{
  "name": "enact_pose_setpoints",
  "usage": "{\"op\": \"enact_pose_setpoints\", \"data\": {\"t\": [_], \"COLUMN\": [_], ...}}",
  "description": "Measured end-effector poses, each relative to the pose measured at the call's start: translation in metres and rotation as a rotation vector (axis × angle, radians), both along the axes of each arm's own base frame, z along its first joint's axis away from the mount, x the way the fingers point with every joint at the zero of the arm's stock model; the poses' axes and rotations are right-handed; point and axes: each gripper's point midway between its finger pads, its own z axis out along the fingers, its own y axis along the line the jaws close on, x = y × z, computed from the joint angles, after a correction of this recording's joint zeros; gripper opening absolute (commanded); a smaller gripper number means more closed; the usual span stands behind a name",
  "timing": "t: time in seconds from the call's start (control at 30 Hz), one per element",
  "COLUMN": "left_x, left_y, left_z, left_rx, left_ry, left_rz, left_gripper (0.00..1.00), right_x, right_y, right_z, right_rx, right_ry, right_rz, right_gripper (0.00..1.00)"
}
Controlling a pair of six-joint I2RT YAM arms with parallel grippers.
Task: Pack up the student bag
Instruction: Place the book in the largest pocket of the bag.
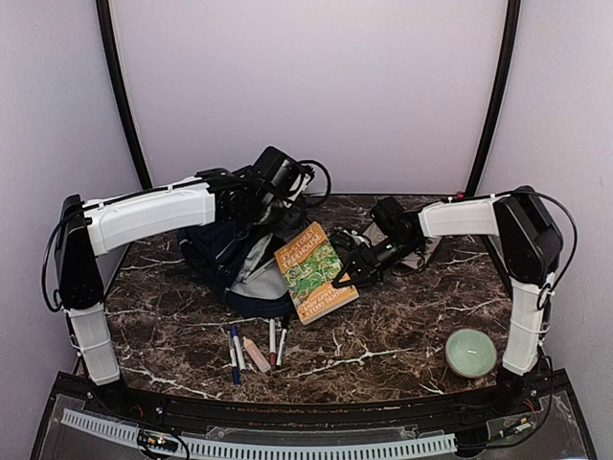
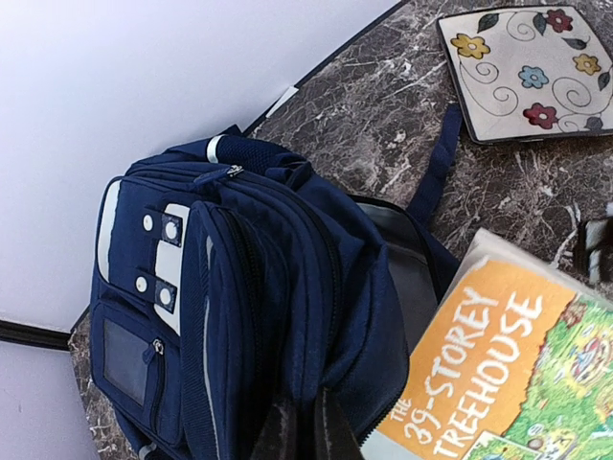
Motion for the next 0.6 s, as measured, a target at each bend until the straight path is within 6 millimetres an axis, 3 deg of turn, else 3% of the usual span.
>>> {"op": "enact_pose_setpoints", "data": {"t": [0.27,0.6], "left_x": [0.001,-0.004], "left_y": [0.007,0.010], "left_z": [0.023,0.027], "left_rx": [-0.054,-0.083], "left_ry": [-0.021,-0.030], "left_rz": [0.000,-0.013], "left_gripper": [0.00,0.00], "right_x": [0.004,0.025], "right_y": [0.026,0.071], "right_z": [-0.012,-0.017], "right_rx": [0.019,0.084], "right_ry": [0.083,0.143], "right_rz": [0.032,0.005], "right_gripper": [0.00,0.00]}}
